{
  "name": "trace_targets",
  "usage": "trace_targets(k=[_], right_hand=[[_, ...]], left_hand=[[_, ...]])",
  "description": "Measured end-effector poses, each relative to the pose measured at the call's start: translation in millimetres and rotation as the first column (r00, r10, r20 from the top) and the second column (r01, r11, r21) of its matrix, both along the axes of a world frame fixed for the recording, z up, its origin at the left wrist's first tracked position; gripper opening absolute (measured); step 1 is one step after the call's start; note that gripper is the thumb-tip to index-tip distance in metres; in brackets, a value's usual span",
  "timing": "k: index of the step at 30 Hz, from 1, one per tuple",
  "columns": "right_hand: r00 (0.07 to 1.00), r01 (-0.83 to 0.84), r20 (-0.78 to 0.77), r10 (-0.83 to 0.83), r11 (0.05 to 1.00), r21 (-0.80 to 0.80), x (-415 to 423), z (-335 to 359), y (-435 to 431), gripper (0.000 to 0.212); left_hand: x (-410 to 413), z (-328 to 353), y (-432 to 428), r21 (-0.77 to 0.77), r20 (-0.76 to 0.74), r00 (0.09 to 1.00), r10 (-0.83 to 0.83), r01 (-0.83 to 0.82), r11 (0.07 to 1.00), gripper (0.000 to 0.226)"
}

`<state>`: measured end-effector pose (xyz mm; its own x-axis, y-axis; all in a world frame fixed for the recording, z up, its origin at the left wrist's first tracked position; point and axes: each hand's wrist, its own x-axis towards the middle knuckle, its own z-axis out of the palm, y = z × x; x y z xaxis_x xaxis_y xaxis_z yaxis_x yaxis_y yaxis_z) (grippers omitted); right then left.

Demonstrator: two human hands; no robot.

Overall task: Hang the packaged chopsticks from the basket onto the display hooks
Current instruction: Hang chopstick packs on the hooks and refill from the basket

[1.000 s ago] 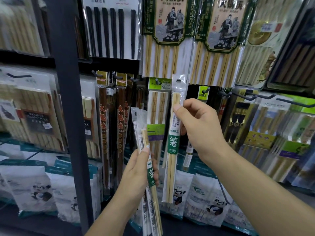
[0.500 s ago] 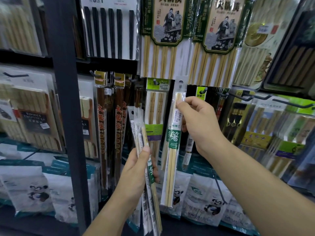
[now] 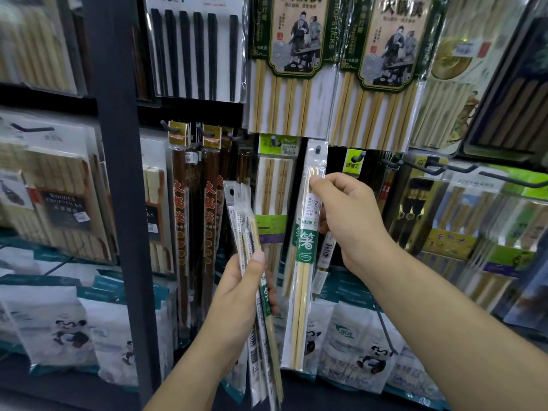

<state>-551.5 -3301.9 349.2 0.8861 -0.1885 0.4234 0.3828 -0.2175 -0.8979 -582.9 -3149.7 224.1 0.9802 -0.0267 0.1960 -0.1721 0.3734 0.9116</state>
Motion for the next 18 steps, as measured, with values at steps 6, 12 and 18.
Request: trace_targets(k=[6,12,18], right_hand=[[0.996,0.085,-0.014,-0.087,0.989,-0.118,6,-7,-3,0.045],[0.976,0.215,0.014,-0.217,0.959,-0.184,-3,-19,-6,0.032],[0.995,-0.096,-0.065,0.082,0.959,-0.267,-27,-34,13,0.026]], left_hand=[[-2,2,3,0.038,0.039,0.999,-0.033,0.031,0.999,0.039],[-7,12,5,0.055,0.148,0.989,-0.017,0.009,0.998,0.02],[-9,13,0,0.066,0.177,0.984,-0.009,-0.003,0.998,0.008]])
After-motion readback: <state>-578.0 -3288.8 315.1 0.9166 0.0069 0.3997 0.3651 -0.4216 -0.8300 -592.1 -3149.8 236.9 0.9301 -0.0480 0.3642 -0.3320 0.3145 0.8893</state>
